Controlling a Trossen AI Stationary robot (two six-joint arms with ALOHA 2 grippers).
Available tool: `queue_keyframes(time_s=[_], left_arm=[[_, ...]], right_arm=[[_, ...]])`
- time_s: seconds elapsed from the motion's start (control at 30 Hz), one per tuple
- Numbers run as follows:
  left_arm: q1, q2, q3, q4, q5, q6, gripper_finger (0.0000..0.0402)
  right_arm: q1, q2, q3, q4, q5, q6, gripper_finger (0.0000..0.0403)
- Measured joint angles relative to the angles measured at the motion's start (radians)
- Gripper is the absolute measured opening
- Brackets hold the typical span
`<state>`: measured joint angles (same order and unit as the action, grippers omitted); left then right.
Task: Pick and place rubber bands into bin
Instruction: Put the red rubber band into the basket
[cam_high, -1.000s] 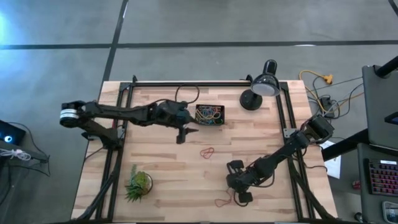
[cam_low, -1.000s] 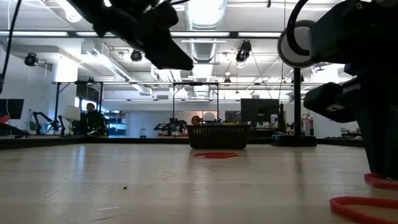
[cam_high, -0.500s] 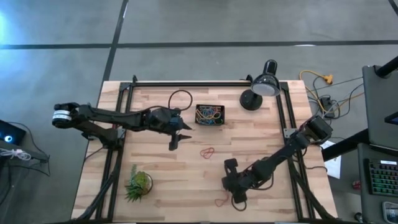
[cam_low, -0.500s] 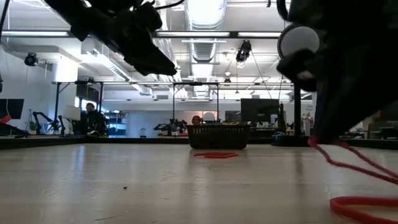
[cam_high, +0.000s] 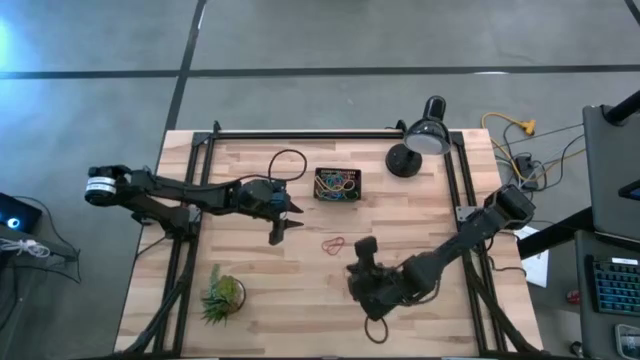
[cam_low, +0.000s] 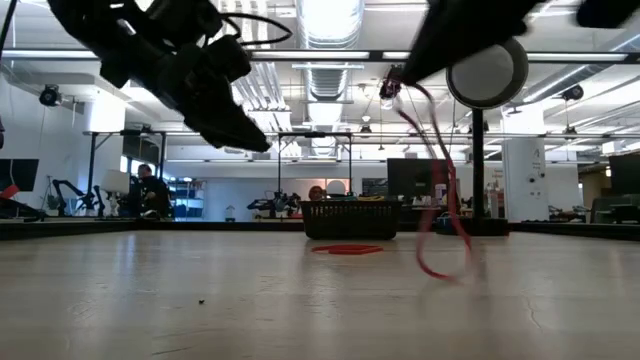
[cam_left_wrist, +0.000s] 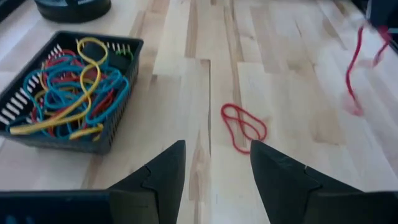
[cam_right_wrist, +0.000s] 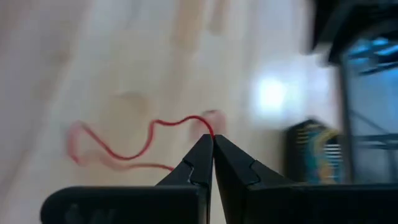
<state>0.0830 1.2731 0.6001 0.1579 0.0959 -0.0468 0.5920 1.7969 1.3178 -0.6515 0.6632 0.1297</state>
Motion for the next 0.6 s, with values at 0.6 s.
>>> queue_keyframes(time_s=[0.6], left_arm=[[-0.029,0.000,-0.103,0.184,0.004,-0.028,0.0165]], right_arm=[[-0.381,-0.027,0.118,-0.050,0.104,-0.310,0.0008]])
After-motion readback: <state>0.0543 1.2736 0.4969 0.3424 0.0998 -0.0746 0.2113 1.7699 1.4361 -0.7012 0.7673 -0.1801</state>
